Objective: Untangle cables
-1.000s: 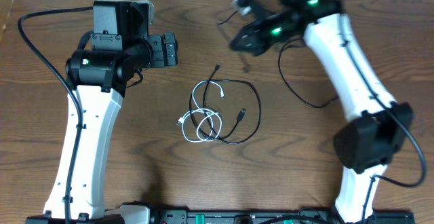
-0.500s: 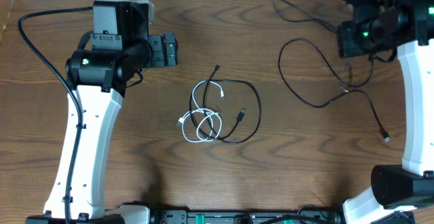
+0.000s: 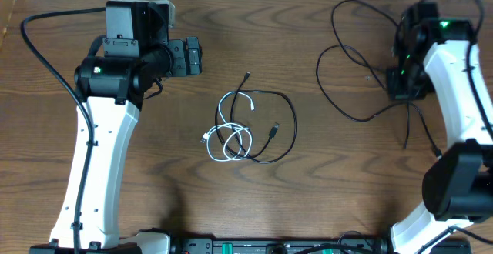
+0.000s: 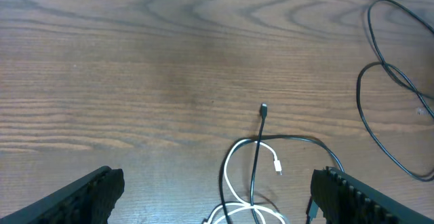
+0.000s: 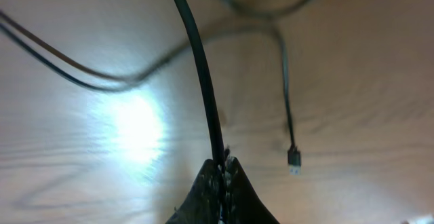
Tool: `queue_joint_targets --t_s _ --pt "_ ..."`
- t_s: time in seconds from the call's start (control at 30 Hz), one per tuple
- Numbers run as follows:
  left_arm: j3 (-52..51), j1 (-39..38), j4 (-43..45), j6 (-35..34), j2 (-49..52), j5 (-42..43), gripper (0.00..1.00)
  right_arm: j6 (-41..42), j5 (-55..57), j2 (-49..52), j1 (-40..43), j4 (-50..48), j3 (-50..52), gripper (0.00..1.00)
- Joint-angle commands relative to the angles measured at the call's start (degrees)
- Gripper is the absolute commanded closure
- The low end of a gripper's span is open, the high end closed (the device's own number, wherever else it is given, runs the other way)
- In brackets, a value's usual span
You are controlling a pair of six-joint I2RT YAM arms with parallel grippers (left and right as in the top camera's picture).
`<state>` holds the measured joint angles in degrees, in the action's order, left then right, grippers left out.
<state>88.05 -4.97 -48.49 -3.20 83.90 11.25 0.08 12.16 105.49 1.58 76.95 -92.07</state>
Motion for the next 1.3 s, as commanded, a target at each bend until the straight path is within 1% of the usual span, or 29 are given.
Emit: queue_joint_targets --t_s 0.0,0.13,0.2,0.23,0.27,0.33,0.4,0.47,0.67,0.77,0.93,1.1,1.27 --pt "0.8 0.2 -0.1 -0.5 -0.6 -0.3 0.06 4.2 4.6 0.6 0.2 0.0 4.0 0.99" --pt "0.8 0.2 -0.1 -0.5 -0.6 -0.3 0.06 8.3 5.1 0.6 0.4 2.0 5.8 0.99" --pt "0.8 0.2 -0.1 -0.5 -0.6 -0.3 0.06 10.2 4.8 0.6 0.3 3.8 5.9 0.94" --pt "0.8 0.2 -0.1 -0.5 -0.6 -0.3 0.06 10.2 4.0 0.6 0.3 4.6 5.8 0.85" --pt "0.8 0.2 -0.1 -0.5 -0.6 -0.3 0.06 10.2 3.0 0.6 0.3 5.2 5.8 0.68" --pt "0.8 0.2 -0.1 -0.5 -0.6 -0.3 0.06 10.1 1.6 0.6 0.3 6.0 5.8 0.44" --pt "0.8 0.2 -0.1 -0.5 -0.6 -0.3 0.06 8.8 -0.2 0.6 0.3 6.0 5.6 0.32" --pt "0.8 0.2 -0.1 -0.5 -0.6 -0.3 0.06 7.4 -2.3 0.6 0.3 6.0 4.7 0.25" --pt "0.8 0.2 -0.1 -0.5 -0.6 -0.3 0.06 5.7 -3.8 0.6 0.3 4.6 -3.2 0.18" --pt "0.8 0.2 -0.1 -0.5 -0.6 -0.3 0.06 2.8 -4.4 0.6 0.3 0.3 -6.6 0.15" --pt "0.8 0.2 -0.1 -0.5 0.0 -0.3 0.06 -8.5 -11.6 1.2 1.5 -10.3 -6.1 0.15" --pt "0.8 0.2 -0.1 -0.5 0.5 -0.3 0.06 -21.0 -17.2 6.3 3.1 -13.8 -5.7 0.16" --pt "0.8 0.2 -0.1 -0.5 1.1 -0.3 0.06 -26.6 -18.2 13.5 3.6 -17.4 -5.7 0.15"
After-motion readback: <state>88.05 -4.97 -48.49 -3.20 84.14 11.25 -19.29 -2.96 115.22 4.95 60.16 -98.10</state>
